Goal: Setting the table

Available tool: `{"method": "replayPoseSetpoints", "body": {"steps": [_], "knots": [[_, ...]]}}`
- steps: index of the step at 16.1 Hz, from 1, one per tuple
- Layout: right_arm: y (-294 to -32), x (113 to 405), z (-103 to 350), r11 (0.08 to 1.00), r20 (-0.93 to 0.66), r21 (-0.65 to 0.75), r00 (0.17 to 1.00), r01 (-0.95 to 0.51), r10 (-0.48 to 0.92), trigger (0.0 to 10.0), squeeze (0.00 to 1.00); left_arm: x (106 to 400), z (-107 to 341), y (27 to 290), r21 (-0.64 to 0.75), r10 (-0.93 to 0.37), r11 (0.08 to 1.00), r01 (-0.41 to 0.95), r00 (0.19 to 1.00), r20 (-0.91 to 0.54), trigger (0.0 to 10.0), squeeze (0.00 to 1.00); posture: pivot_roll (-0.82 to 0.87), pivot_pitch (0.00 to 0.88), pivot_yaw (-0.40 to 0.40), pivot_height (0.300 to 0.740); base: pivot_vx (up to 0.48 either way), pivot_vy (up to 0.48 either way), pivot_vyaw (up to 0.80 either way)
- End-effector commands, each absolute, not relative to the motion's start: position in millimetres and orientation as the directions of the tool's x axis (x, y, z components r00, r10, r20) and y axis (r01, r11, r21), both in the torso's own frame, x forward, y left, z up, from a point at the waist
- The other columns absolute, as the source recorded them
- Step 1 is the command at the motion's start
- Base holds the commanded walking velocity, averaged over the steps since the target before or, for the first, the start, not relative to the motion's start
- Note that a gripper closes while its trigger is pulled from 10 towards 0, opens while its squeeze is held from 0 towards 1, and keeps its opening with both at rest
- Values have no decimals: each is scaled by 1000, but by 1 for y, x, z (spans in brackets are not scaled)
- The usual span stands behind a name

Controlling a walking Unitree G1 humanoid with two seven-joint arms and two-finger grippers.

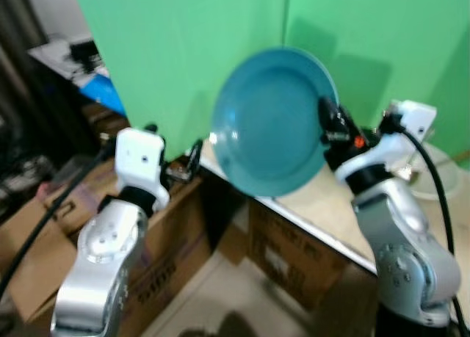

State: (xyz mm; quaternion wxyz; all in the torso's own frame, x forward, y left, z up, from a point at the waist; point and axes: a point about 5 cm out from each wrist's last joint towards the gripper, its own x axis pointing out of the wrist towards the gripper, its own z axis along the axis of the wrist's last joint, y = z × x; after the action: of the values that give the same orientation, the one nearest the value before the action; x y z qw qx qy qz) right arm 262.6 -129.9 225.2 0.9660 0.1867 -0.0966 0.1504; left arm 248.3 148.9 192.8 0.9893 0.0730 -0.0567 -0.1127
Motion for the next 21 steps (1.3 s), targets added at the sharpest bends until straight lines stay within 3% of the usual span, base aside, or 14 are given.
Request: {"method": "replayPoseSetpoints", "body": {"steps": [1, 6, 12, 19, 21], "knots": [[-131, 261, 233, 881, 286, 330, 925, -339, 249, 10000, 0, 249, 193, 148, 163, -234, 962, 218, 968, 91, 10000, 0, -63, 0, 66, 740, 0, 0, 0], [-131, 259, 228, 889, 253, 314, 932, -333, 260, 10000, 0, 247, 191, 148, 161, -245, 960, 230, 966, 79, 10000, 0, -68, 0, 70, 740, 0, 0, 0], [-136, 261, 235, 878, 287, 350, 930, -326, 231, 10000, 0, 246, 192, 150, 148, -235, 964, 220, 967, 94, 10000, 0, -68, 0, 65, 740, 0, 0, -800], [-145, 261, 268, 787, 423, 489, 891, -377, 164, 10000, 0, 249, 204, 149, 150, -241, 964, 219, 959, 150, 10000, 0, -73, 0, 73, 740, 0, 0, -800], [-151, 261, 272, 813, 428, 473, 895, -340, 126, 10000, 0, 251, 205, 147, 152, -249, 962, 226, 956, 153, 10000, 0, -81, 0, 75, 740, 0, 0, -800]]}}
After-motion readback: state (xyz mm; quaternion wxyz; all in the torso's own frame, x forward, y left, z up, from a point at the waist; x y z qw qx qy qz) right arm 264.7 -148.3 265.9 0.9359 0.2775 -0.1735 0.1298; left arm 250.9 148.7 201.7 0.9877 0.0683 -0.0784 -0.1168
